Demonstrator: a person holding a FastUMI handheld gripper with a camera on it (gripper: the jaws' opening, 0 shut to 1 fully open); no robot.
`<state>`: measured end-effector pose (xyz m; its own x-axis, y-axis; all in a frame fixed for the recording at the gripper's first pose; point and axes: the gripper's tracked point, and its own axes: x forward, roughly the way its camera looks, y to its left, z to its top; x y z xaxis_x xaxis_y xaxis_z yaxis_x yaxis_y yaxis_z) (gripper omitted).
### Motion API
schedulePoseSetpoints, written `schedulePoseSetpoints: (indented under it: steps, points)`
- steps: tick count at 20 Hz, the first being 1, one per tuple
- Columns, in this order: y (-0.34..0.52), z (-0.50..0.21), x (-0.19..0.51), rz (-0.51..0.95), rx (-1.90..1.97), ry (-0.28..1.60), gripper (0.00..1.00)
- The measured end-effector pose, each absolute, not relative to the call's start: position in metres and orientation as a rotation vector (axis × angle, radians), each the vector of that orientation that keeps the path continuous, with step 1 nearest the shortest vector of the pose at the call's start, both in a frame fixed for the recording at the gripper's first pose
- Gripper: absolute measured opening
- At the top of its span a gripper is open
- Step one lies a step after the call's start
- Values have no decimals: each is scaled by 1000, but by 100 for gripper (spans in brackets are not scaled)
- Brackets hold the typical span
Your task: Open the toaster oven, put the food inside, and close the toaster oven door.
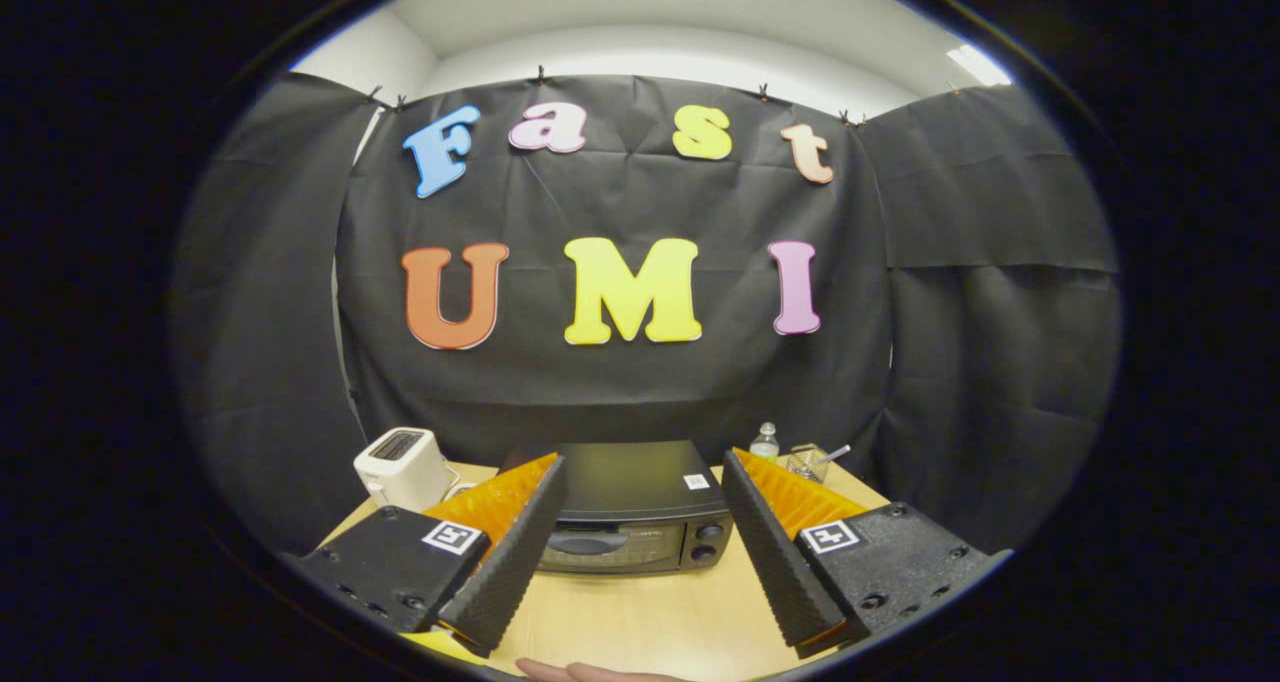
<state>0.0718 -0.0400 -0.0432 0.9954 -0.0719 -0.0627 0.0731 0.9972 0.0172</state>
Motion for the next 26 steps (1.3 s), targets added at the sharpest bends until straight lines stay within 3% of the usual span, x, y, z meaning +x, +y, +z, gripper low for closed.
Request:
schedulePoseSetpoints:
  steps: [15, 19, 26]
  points:
    - [-8, -195, 210, -11, 13, 314, 100]
    - [18, -233, 232, 25, 80, 392, 100]
    - [21, -236, 227, 3, -5, 336, 99]
